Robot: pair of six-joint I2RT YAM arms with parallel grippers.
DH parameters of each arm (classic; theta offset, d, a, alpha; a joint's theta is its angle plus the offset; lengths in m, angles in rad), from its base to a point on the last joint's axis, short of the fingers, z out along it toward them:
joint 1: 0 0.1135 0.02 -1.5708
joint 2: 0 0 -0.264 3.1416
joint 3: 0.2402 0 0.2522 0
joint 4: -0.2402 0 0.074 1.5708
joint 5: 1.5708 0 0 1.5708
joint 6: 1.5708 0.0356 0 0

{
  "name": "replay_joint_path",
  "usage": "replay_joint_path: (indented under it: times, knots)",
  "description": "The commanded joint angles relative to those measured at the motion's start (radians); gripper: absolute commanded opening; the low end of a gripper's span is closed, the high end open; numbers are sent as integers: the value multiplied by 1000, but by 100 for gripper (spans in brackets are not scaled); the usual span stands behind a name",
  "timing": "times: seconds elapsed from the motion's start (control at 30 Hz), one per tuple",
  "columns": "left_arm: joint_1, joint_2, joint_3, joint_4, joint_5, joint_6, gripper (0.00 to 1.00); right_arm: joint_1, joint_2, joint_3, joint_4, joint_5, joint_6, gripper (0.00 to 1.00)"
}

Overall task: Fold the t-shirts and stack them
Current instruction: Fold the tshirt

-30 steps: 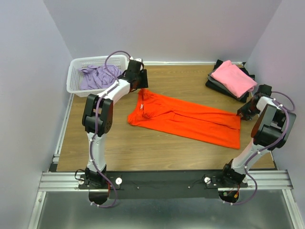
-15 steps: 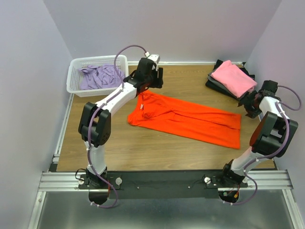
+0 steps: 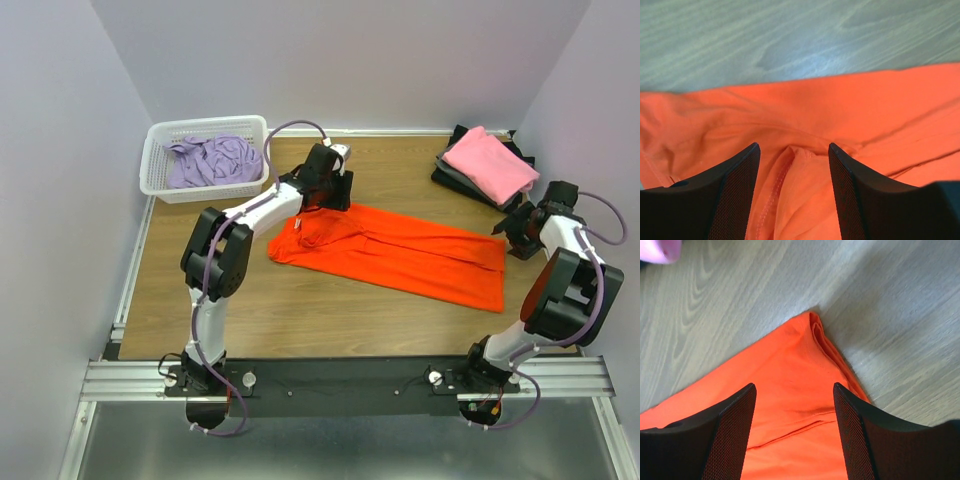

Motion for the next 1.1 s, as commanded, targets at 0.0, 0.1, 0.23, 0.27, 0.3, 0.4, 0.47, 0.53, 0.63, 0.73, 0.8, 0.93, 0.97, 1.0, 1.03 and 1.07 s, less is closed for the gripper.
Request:
replay_joint_path:
  times: [0.0,0.1,0.23,0.27,0.3,0.4,0.47,0.53,0.63,0.73,0.8,0.93,0.97,1.0,1.03,1.07]
  knots:
    - [-13,27,-6,-49,30,0,65,-9,-31,-28,-2,-27,0,70]
    - [-15,55,10,-56,44,6,64,-7,-38,-37,-1,-33,0,70]
    - [-16,89,24,-62,50,2,60,-9,-47,-48,-2,-44,-1,70]
    - [-18,93,24,-65,56,2,59,-7,-50,-50,-4,-44,-3,70]
    - [-16,99,26,-71,58,0,59,-7,-54,-54,-2,-44,-5,70]
    - [-18,113,24,-77,62,-1,59,-9,-55,-62,-2,-47,-5,70]
    - [-18,116,27,-80,69,2,58,-7,-54,-62,-4,-46,-5,70]
    - [-19,121,27,-80,72,5,54,-7,-50,-62,-2,-49,-5,70]
    - [-21,115,26,-77,69,6,42,-7,-50,-57,-4,-49,-3,70]
    - [-21,109,21,-77,69,6,37,-7,-49,-57,-2,-50,-5,70]
    - [-22,109,20,-77,76,8,27,-9,-47,-59,-4,-50,-5,70]
    - [-25,90,7,-82,78,6,6,-7,-47,-57,-2,-53,-6,70]
    - [-27,81,3,-82,76,2,4,-7,-47,-56,-2,-53,-6,70]
    - [-28,64,-8,-80,75,2,0,-7,-49,-57,-2,-53,-6,70]
    - [-30,57,-16,-80,73,-3,0,-7,-47,-59,-2,-56,-6,70]
    - [-30,47,-22,-79,73,-6,0,-7,-47,-59,-2,-58,-8,70]
